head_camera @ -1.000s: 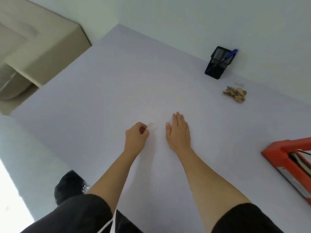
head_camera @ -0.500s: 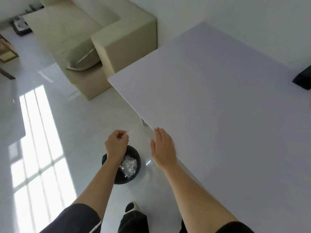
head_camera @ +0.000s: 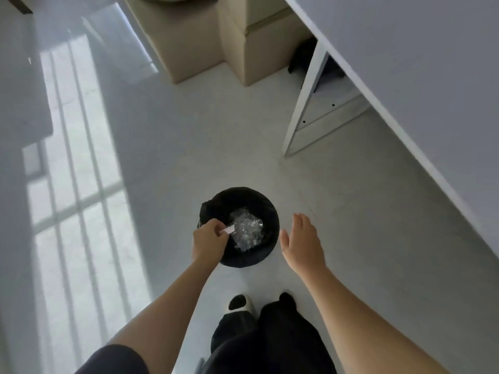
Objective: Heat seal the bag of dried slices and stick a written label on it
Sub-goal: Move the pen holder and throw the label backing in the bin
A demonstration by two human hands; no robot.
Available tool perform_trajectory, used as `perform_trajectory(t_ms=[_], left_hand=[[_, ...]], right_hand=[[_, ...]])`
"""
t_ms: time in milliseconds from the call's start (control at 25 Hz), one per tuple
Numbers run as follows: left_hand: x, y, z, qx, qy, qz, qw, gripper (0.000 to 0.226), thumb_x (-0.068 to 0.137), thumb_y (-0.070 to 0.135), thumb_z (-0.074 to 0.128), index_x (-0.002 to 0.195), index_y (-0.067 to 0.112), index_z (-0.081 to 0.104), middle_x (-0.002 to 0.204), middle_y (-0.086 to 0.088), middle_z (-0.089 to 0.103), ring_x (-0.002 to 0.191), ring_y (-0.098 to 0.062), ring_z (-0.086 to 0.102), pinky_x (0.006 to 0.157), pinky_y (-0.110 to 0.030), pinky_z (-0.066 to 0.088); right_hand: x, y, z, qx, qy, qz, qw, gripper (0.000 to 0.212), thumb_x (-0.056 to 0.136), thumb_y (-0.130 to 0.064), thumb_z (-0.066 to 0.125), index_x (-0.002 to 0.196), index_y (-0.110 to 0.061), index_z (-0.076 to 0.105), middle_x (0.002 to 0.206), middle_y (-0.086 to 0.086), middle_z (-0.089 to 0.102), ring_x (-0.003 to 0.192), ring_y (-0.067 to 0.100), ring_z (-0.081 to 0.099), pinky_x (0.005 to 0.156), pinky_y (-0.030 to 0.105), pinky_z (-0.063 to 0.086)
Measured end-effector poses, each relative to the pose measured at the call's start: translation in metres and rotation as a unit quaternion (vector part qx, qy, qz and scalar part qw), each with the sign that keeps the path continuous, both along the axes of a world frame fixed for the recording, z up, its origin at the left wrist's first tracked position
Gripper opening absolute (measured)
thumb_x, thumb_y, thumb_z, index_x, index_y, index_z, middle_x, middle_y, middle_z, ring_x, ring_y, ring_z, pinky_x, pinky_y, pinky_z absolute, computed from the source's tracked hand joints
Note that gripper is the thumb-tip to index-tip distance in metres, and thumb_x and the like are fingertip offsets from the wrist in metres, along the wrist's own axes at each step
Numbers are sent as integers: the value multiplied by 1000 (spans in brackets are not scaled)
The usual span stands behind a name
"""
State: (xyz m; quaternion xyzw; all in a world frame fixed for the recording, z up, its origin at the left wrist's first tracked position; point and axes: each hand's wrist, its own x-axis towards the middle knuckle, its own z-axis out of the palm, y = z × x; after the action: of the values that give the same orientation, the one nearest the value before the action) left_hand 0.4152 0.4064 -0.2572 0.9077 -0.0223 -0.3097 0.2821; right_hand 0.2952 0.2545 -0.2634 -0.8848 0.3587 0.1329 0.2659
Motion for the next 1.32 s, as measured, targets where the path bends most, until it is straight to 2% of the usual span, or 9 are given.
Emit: perform_trajectory(t_ms=[160, 280, 440, 600, 720, 840, 920, 1160, 1320], left_hand=[[0, 16, -124, 37, 27, -12, 999, 17, 84, 6, 52, 88, 11, 67, 86, -7, 63, 74, -21, 56, 63, -26, 40], [-1, 18, -191, 35, 45, 13, 998, 13, 84, 8, 55, 90, 11, 65, 82, -2, 65, 70, -12, 55, 63, -22, 41], [3, 9, -263, 19, 58, -3, 998, 8, 86, 11, 57, 90, 13, 63, 78, 1, 61, 64, -5, 51, 54, -12, 34], [7, -4, -310, 43, 89, -31, 995, 7, 86, 12, 56, 87, 11, 63, 85, -6, 63, 75, -18, 56, 62, -24, 41], [6, -11, -322, 76, 94, -50, 991, 15, 85, 12, 57, 96, 3, 64, 90, -12, 63, 77, -23, 55, 62, -27, 40], [5, -11, -298, 99, 66, -72, 990, 22, 84, 2, 49, 101, 1, 63, 94, -17, 64, 84, -30, 58, 64, -30, 39], [5, -8, -256, 105, 49, -72, 991, 26, 85, -1, 45, 104, 1, 62, 94, -18, 63, 78, -27, 54, 66, -30, 41], [-2, -4, -55, 59, 13, -47, 997, 39, 88, 4, 43, 125, 8, 55, 120, -16, 63, 110, -33, 56, 90, -35, 44], [-21, -39, 119, -50, -96, -129, 986, 33, 96, 16, 43, 127, 8, 52, 125, -10, 60, 114, -26, 55, 95, -33, 43]], right_hand=[[9, 5, -102, 22, 50, -8, 998, 52, 97, -33, 40, 138, -6, 26, 139, 12, 36, 103, 30, 59, 74, 34, 49], [13, 9, -164, 11, 79, -24, 996, 59, 96, -38, 39, 142, -8, 19, 142, 11, 33, 96, 31, 62, 64, 32, 45], [13, 16, -235, -11, 69, -59, 996, 65, 96, -37, 39, 145, -7, 9, 142, 13, 34, 90, 32, 64, 62, 34, 48], [6, 22, -268, 34, 1, -123, 992, 58, 96, -13, 37, 146, -10, 7, 132, 16, 49, 87, 31, 64, 71, 39, 54], [6, 23, -273, 30, -23, -122, 992, 58, 96, -16, 37, 146, -10, 7, 130, 16, 51, 87, 30, 64, 70, 39, 56], [5, 18, -255, 27, 1, -98, 995, 63, 97, -31, 37, 145, -6, 5, 144, 16, 35, 121, 32, 48, 87, 42, 49], [3, 16, -222, 31, 11, -84, 996, 61, 97, -33, 35, 145, -6, 8, 148, 15, 28, 132, 30, 35, 98, 42, 42], [-8, 19, -25, 24, -22, -16, 999, 55, 99, -35, 28, 145, -6, 16, 153, 12, 22, 141, 23, 20, 114, 32, 21], [-18, 10, 134, -21, -84, -56, 995, 61, 95, -43, 15, 142, -6, 25, 149, 12, 32, 137, 23, 29, 113, 31, 22]])
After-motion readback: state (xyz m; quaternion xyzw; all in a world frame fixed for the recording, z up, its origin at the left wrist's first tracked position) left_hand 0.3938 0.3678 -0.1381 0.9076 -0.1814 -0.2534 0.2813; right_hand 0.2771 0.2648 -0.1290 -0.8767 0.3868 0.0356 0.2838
